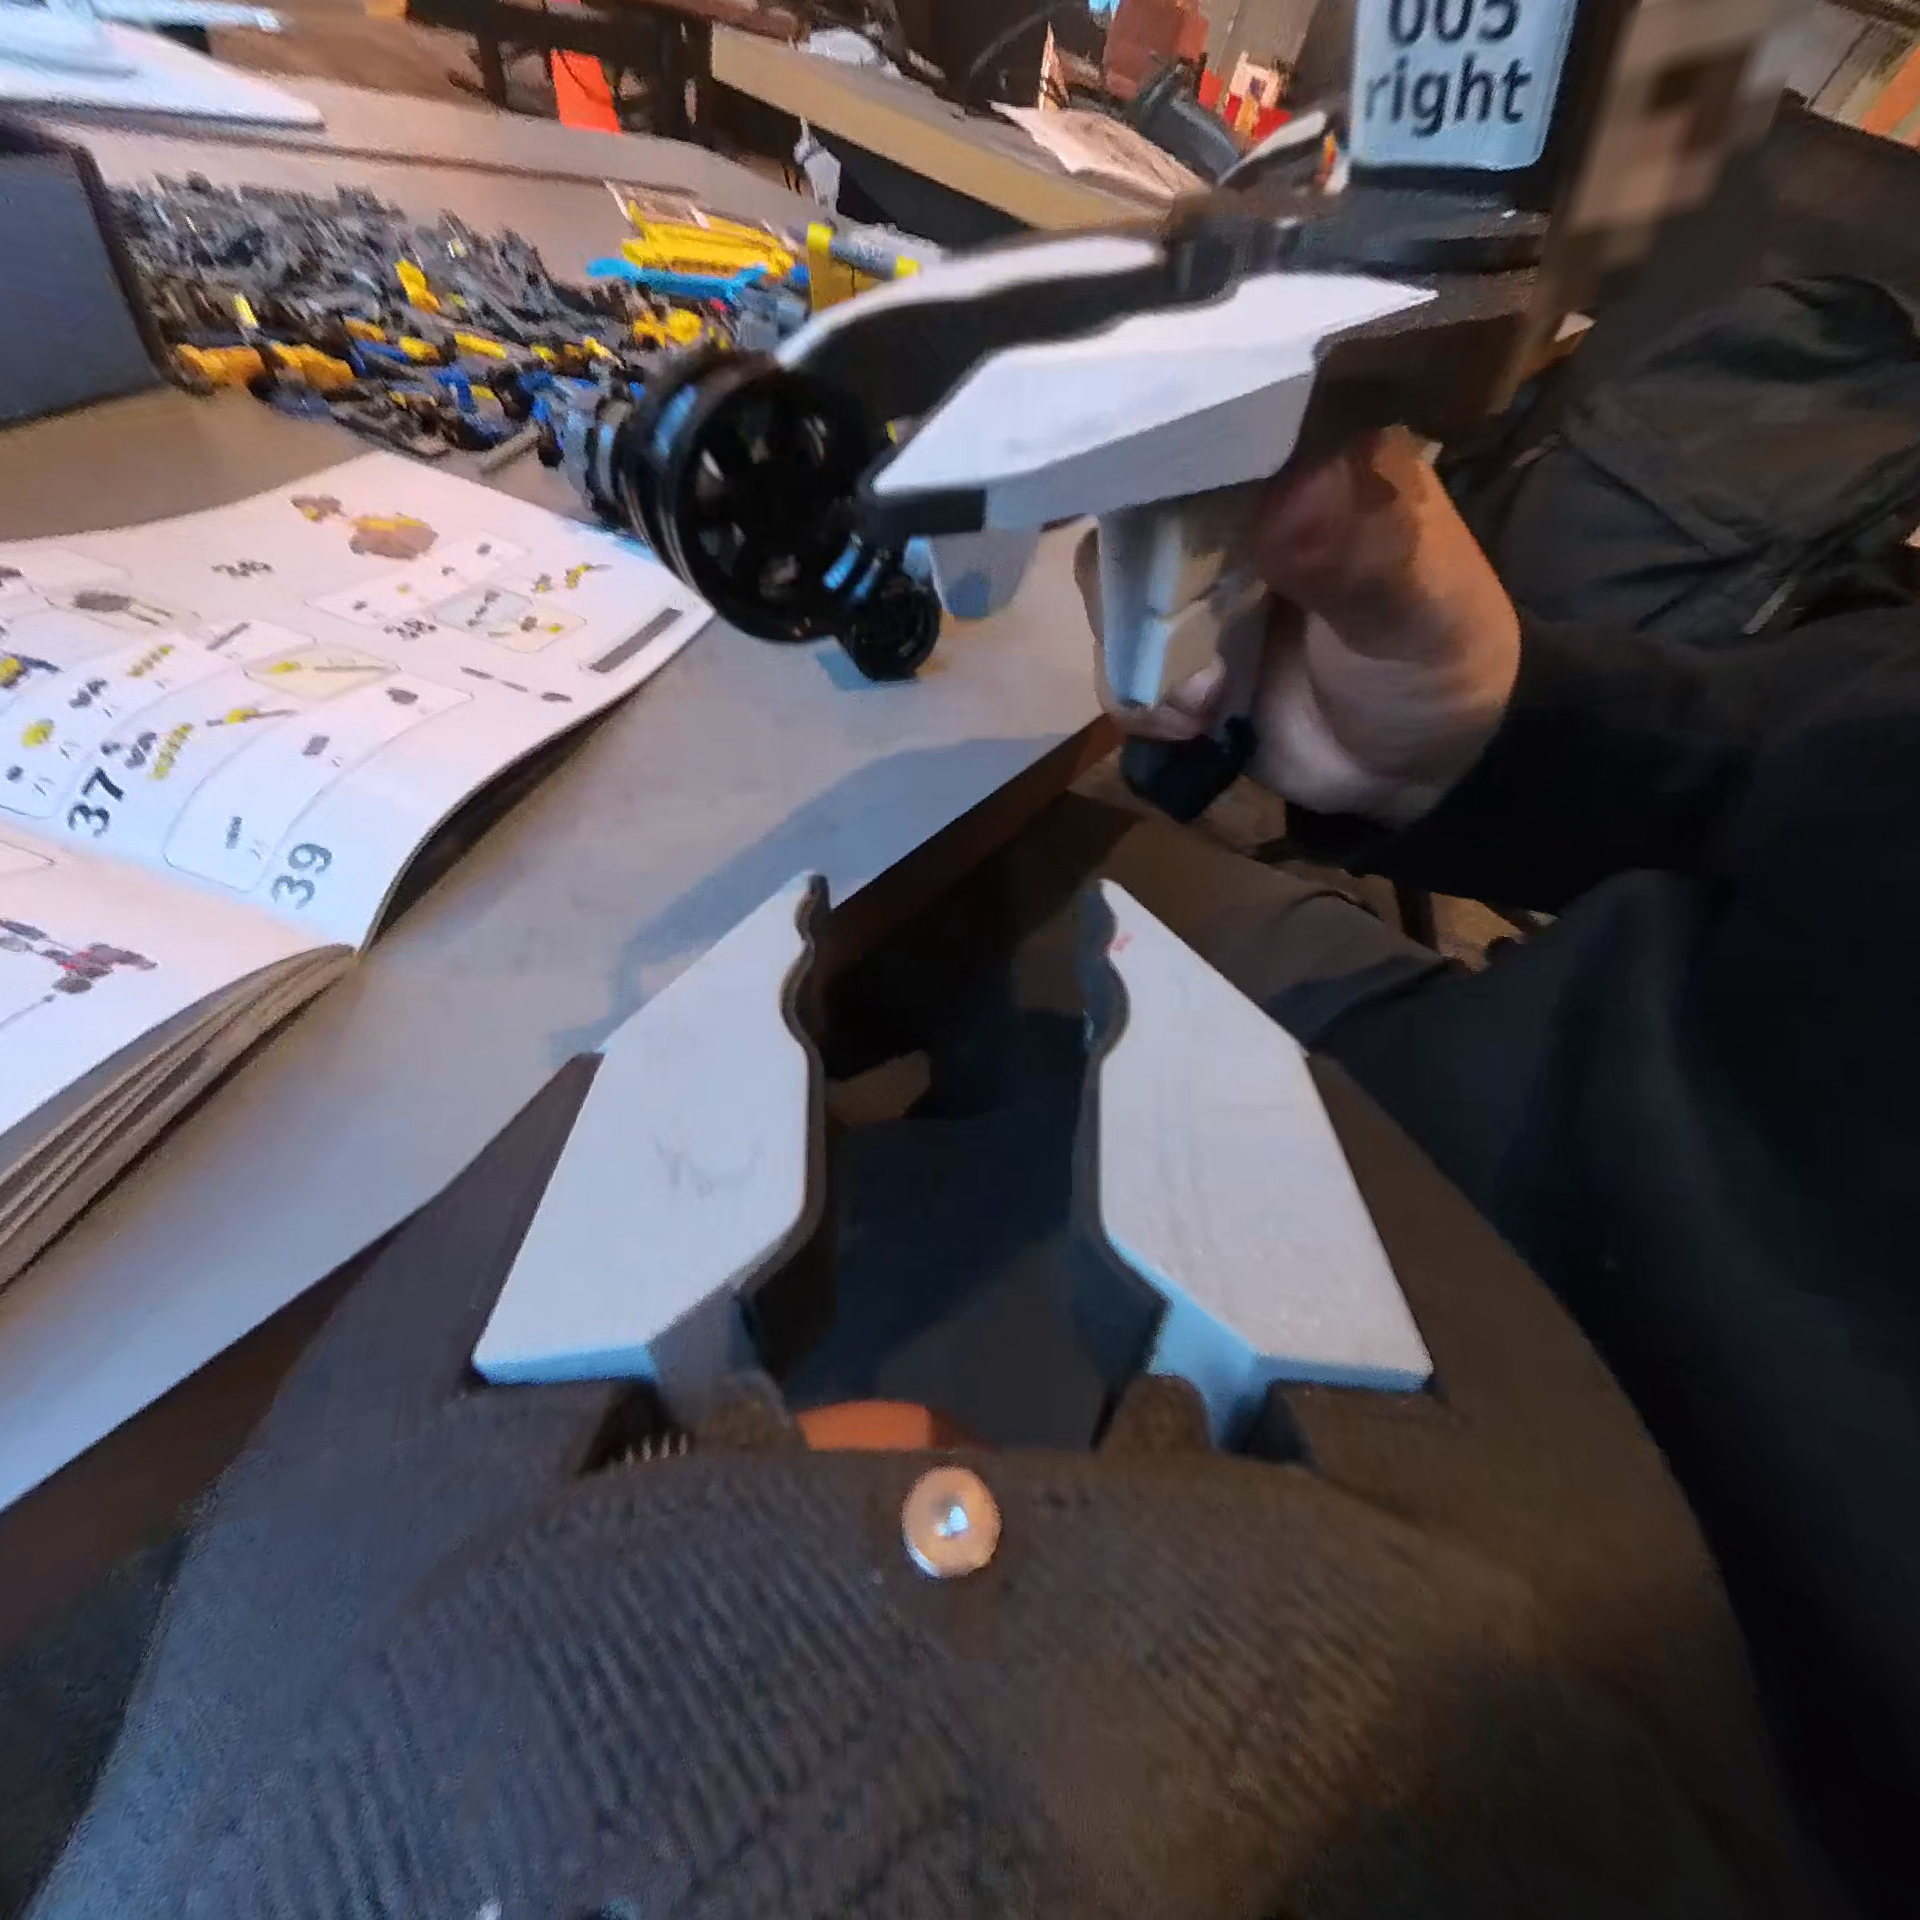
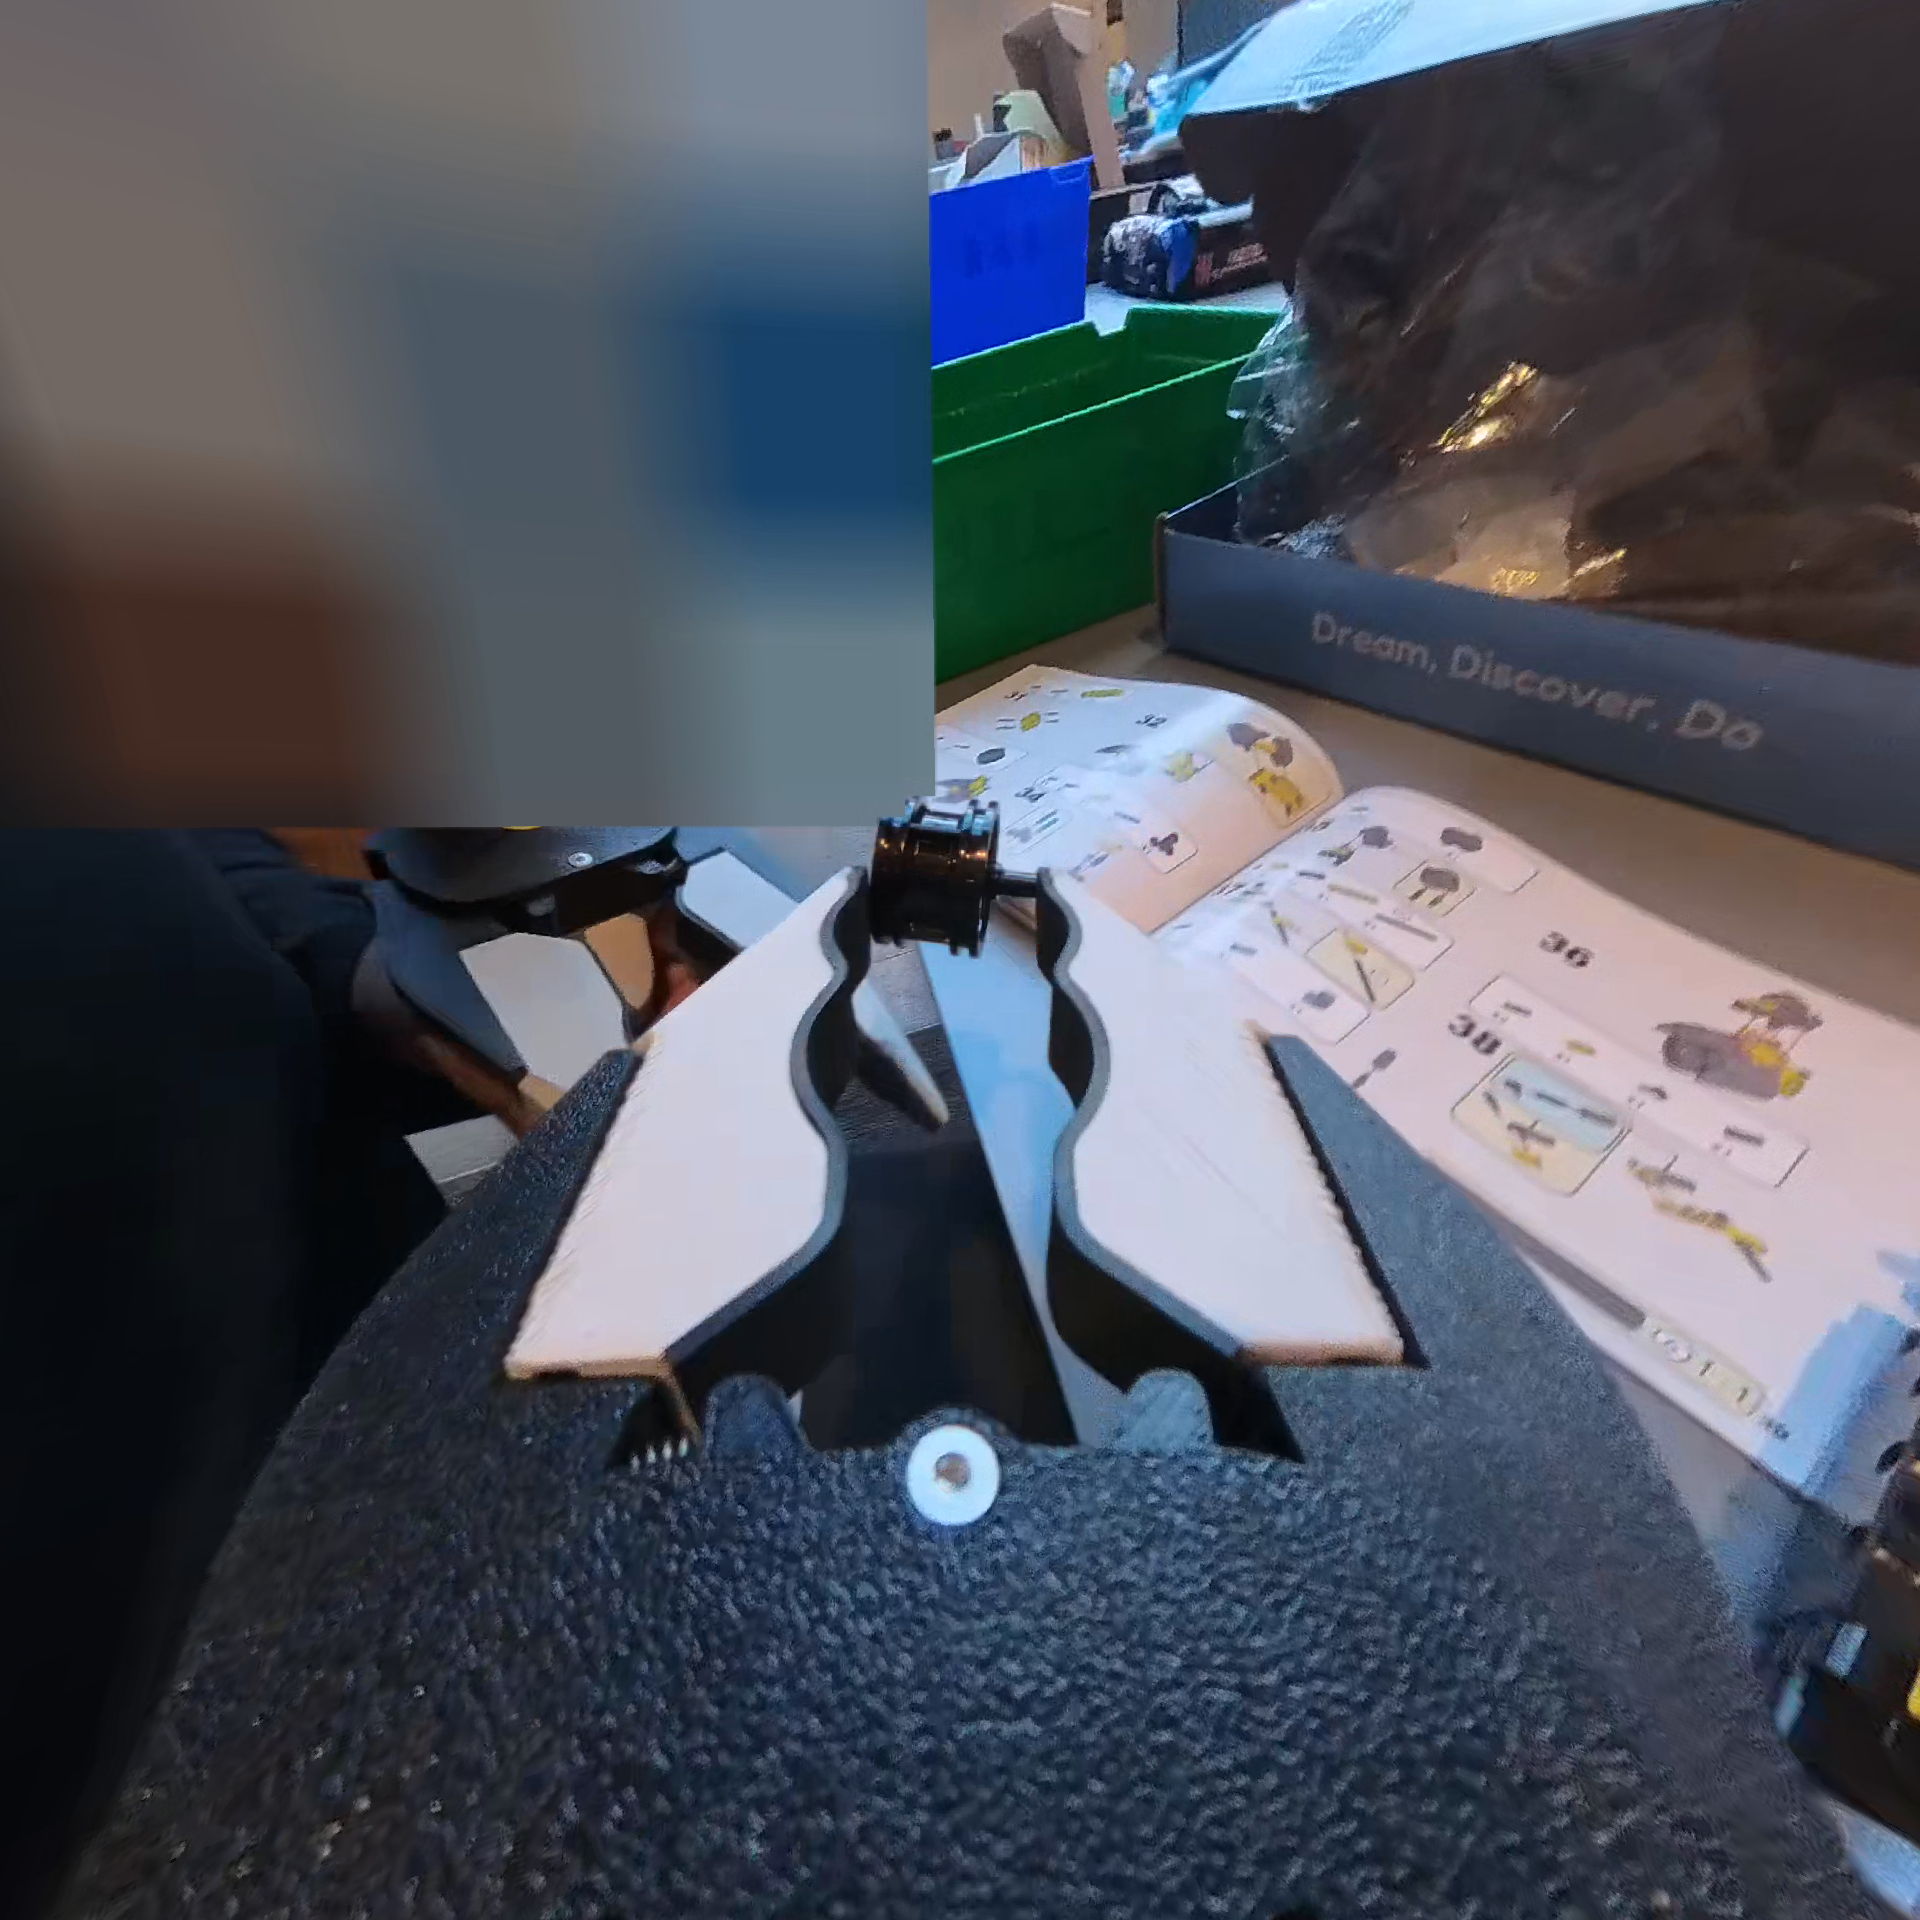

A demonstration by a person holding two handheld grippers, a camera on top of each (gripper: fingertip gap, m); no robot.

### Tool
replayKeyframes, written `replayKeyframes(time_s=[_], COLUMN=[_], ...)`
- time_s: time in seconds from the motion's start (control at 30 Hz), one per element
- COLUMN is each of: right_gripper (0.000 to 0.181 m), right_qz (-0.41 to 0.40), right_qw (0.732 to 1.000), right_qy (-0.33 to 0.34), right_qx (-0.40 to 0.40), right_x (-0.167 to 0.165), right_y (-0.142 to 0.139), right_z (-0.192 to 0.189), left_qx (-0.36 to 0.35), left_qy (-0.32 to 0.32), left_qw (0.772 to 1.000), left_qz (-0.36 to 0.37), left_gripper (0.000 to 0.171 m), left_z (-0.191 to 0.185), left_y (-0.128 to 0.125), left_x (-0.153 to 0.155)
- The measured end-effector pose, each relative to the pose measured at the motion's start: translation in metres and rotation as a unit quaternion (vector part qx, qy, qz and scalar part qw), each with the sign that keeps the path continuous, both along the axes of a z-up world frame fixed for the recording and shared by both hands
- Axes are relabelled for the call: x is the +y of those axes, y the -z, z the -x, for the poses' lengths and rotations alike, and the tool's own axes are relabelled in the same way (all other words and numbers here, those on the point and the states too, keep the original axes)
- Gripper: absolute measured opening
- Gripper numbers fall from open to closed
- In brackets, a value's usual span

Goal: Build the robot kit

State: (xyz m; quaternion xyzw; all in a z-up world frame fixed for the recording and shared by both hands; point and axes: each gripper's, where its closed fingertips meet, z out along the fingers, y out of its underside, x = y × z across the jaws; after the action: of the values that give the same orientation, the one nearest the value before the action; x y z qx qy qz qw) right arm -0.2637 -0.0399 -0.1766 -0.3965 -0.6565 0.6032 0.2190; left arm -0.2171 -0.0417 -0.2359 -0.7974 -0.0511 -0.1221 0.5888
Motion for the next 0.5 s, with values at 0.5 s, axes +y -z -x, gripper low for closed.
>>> replayKeyframes(time_s=[0.5], right_gripper=[0.031], right_qz=[-0.070], right_qw=[0.996], right_qy=[0.041], right_qx=[0.045], right_x=[-0.010], right_y=[0.002], right_z=[0.051], left_qx=[-0.047], left_qy=[0.073], left_qw=[0.990], left_qz=[0.110], left_gripper=[0.046], left_z=[0.001], left_y=[0.042], left_x=[-0.011])
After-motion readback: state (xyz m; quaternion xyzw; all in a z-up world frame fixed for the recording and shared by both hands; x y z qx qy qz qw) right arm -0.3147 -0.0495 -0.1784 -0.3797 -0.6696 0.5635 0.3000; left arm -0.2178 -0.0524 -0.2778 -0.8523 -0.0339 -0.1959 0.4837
